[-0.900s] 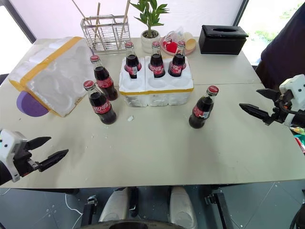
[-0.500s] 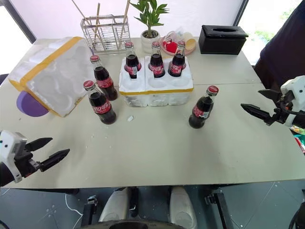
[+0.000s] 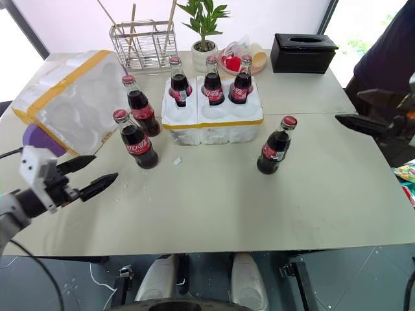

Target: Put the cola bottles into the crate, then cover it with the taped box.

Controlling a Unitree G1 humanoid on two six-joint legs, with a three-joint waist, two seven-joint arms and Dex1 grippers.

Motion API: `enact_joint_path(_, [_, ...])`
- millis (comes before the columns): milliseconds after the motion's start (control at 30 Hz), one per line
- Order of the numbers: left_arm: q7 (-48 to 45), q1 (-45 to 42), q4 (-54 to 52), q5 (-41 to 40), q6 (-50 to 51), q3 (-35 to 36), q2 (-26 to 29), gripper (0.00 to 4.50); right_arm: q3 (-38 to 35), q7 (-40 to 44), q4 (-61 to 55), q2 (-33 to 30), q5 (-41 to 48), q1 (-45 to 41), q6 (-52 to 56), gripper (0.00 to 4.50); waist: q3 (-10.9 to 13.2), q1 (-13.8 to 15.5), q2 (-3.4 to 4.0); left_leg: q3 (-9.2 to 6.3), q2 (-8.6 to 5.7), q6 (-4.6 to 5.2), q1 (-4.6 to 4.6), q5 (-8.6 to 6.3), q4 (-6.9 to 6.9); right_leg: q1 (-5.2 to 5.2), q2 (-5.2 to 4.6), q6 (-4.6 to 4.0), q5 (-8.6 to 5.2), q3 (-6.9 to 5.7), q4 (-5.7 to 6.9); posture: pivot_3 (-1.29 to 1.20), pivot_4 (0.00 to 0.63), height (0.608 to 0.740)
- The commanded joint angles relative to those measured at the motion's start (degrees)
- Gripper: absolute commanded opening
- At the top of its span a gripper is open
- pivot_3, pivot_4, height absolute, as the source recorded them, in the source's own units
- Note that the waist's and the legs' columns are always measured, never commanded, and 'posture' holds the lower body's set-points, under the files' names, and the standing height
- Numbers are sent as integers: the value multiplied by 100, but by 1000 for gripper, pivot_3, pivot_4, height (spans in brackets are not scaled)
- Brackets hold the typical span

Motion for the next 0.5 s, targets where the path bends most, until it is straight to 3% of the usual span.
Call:
enact_joint_path(33, [-22,-429,239,202,-281,-282,-11,4488,14,527,-616,-406,525,-353,561,4500,0,-4,2,1,0,0,0,0,0,0,0,0,0,0,0,0,150,740])
enact_joint_path(167, [145,-1130,889,795,-818,-804,-163,4488,10,895,-1370,-688,1184,-616,1302,4500,0,2,4,2,0,0,0,0,2,-1,-2,0,0,0,1,0,150,740])
enact_joint_path(300, [30,-1538,1170,853,-949,-1167,-439,4488,-280,1087,-2041,-755,1558,-264,1609,4500,0,26,-5,3,-1,0,-2,0,2,2,-6,1,1,0,-4,0,150,740])
enact_joint_path(500, [-27,-2031,1674,981,-1102,-1471,-783,4488,-494,769,-2602,-577,1933,-24,1889,4500,0,24,-6,4,-2,0,-5,0,13,3,-7,3,2,0,2,0,150,740])
